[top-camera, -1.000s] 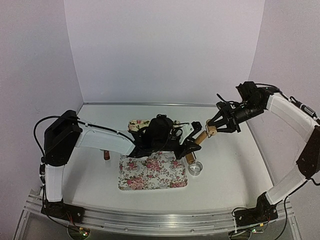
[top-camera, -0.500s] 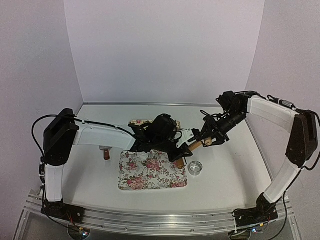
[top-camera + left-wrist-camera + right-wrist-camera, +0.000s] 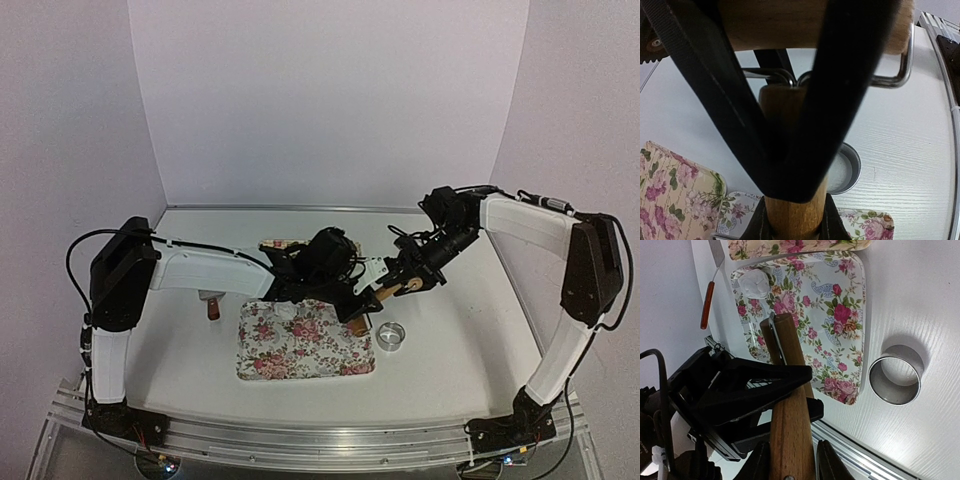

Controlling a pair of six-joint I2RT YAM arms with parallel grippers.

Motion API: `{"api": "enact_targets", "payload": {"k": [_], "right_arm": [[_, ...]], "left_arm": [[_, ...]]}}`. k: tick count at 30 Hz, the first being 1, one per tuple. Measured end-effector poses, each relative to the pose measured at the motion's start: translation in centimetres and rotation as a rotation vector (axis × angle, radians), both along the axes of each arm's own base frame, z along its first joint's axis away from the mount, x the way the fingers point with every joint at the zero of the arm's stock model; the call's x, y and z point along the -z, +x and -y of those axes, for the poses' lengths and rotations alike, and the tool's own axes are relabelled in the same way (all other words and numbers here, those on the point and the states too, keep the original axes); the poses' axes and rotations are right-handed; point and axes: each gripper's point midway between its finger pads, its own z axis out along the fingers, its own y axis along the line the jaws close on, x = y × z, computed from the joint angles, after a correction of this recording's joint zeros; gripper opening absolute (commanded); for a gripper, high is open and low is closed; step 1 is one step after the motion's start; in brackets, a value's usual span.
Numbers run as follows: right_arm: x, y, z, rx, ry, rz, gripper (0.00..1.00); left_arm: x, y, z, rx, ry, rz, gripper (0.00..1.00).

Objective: Roll out the dumpling wrappers from the dough

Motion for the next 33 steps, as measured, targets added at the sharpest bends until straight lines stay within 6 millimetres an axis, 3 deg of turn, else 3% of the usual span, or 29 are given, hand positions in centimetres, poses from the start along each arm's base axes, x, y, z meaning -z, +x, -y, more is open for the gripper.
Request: {"api": "enact_targets", "payload": {"k": [3, 4, 9, 14, 21, 25, 29, 33], "right_arm": [[0.0, 0.2, -0.2, -0.003, 0.009, 0.007, 0.0], [0.0, 0.2, -0.2, -0.003, 0.011, 0.009, 0.0], [-0.3, 0.8, -0.3, 0.006, 0.01, 0.025, 0.0], [0.0, 1.6, 0.2, 0.039, -0.046, 0.051, 0.0], [-1.1, 3.8, 0.7, 0.078, -0.106, 0.146, 0.0], [-1.4, 4.5, 1.3, 0.086, -0.143, 0.197, 0.0], [-1.3, 4.9, 1.9, 0.082, -0.181, 0.242, 0.0], [-1.5, 5.1, 2.3, 0.073, -0.2, 0.277, 0.0]], "left_arm": [[0.0, 0.3, -0.1, -0.013, 0.004, 0.006, 0.02], [0.0, 0.3, -0.1, -0.015, 0.005, 0.006, 0.07], [0.0, 0.8, -0.2, -0.06, -0.003, 0.004, 0.56], [-2.5, 1.9, -1.1, -0.163, -0.093, 0.011, 0.8], [-9.2, 2.4, -3.5, -0.303, -0.217, -0.022, 0.87], [-11.7, 1.8, -5.6, -0.373, -0.245, -0.081, 0.89], [-12.3, 1.0, -8.0, -0.429, -0.247, -0.157, 0.9], [-10.9, 1.6, -11.5, -0.521, -0.23, -0.291, 0.9]]}}
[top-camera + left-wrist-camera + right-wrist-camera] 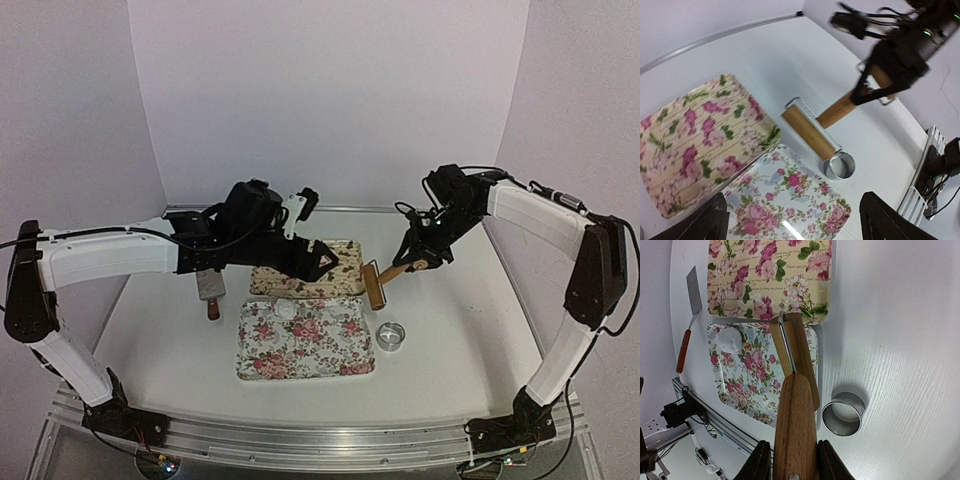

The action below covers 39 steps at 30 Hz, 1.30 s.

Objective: Roll out the dumpling wrappers from the dough

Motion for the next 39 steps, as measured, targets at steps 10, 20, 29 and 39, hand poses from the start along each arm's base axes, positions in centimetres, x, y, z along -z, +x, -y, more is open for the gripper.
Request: {"api": "enact_targets", "payload": {"k": [10, 20, 29, 39], "right_arm": [[-0.5, -1.6, -2.2, -0.039, -0.003, -0.003, 0.0], [-5.3, -2.7, -8.0, -0.092, 0.081, 0.055, 0.0], [-3.5, -1.8, -13.0, -0.074, 0.106, -0.047, 0.0], [-1.5, -1.2, -15.9, -0.079, 0.132, -0.141, 0.0]], "left_arm": [[5.1, 6.3, -11.1, -0.405, -0.003, -0.428, 0.88], [8.4, 8.1, -16.0, -0.557, -0.009, -0.655, 0.83], [12.5, 8.4, -16.7, -0.537, 0.132, -0.735, 0.69], [14.4, 8.2, -15.8, -0.463, 0.16, -0.769, 0.64]]}}
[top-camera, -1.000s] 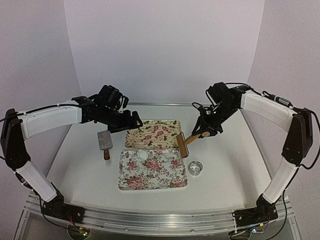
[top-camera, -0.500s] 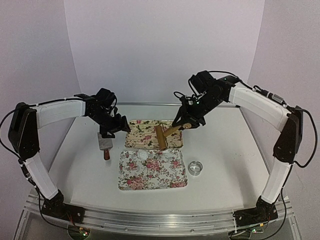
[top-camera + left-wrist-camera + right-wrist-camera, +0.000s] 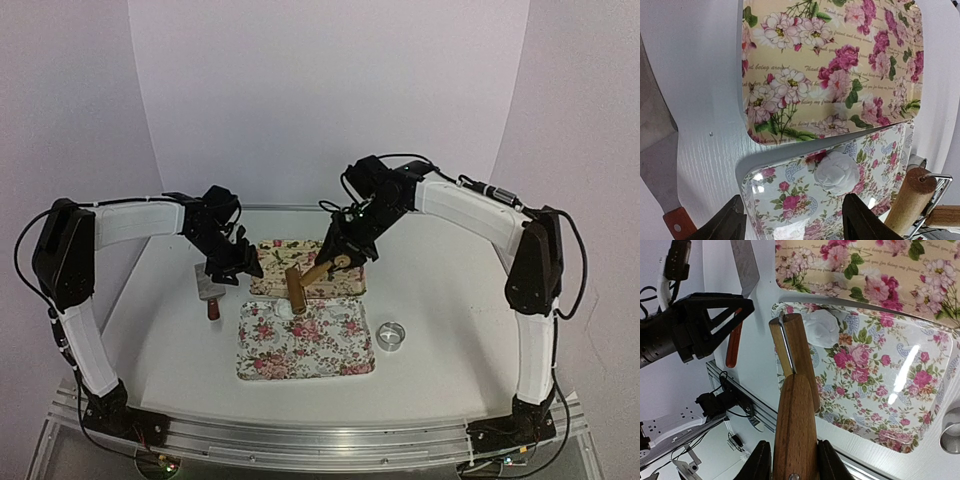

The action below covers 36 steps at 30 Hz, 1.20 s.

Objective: Roll out the dumpling wrappers from the dough

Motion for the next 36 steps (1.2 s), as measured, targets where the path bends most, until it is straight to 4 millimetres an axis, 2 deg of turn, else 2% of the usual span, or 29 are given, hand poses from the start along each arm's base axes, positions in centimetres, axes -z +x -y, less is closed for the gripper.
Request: {"api": "enact_targets", "payload": {"k": [5, 13, 18, 22, 36], "right_arm": [[0.5, 1.3, -1.7, -0.007, 0.03, -0.011, 0.0], [2.5, 2.6, -2.9, 0.004, 0.024, -0.038, 0.0], [3.7, 2.7, -3.0, 0.021, 0.006, -0.068, 0.0], [3.8, 2.7, -3.0, 0.029, 0.004, -0.077, 0.0], [5.2, 1.9, -2.7, 0.042, -0.011, -0.143, 0.0]], "left_arm": [[1.5, -0.1, -0.4, 0.014, 0.043, -0.023, 0.6], [2.5, -0.3, -0.5, 0.036, 0.058, -0.043, 0.39], [4.0, -1.0, -0.8, 0.05, 0.074, -0.08, 0.38], [4.9, -1.9, -1.1, 0.056, 0.079, -0.112, 0.38], [6.2, -3.9, -1.2, 0.073, 0.057, -0.181, 0.31]]}}
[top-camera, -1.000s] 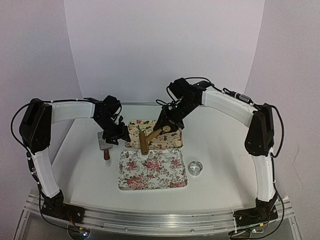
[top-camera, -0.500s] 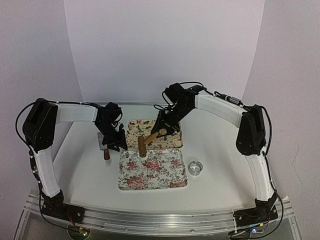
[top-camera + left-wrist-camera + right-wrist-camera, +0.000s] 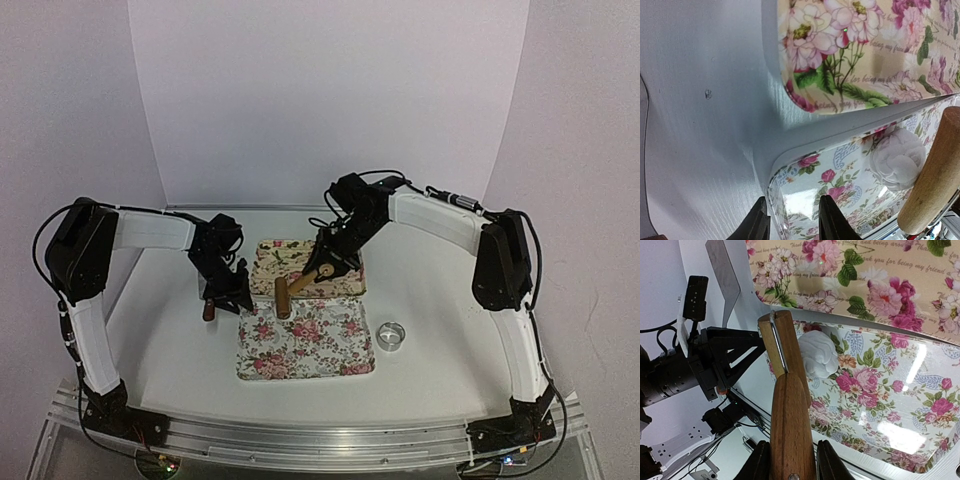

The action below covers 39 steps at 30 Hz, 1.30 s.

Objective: Roll out the dumpling wrappers from the dough

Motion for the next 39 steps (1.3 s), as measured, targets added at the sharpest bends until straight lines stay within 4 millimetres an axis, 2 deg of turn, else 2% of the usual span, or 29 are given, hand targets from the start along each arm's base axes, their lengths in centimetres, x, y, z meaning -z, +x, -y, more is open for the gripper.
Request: {"api": "enact_targets", "payload": {"k": [13, 28, 39], "right_arm": [[0.6, -0.5, 0.0, -0.002, 0.004, -0.035, 0.0], [1.2, -0.7, 0.4, -0.006, -0.016, -0.039, 0.0], [1.5, -0.8, 0.4, -0.011, -0.018, -0.037, 0.0]], "left_arm": [[1.5, -1.0, -0.5, -0.004, 0.015, -0.034, 0.18], [1.9, -1.0, -0.7, -0.006, 0.018, -0.033, 0.0], [1.9, -0.9, -0.6, -0.006, 0.01, -0.029, 0.0]]}}
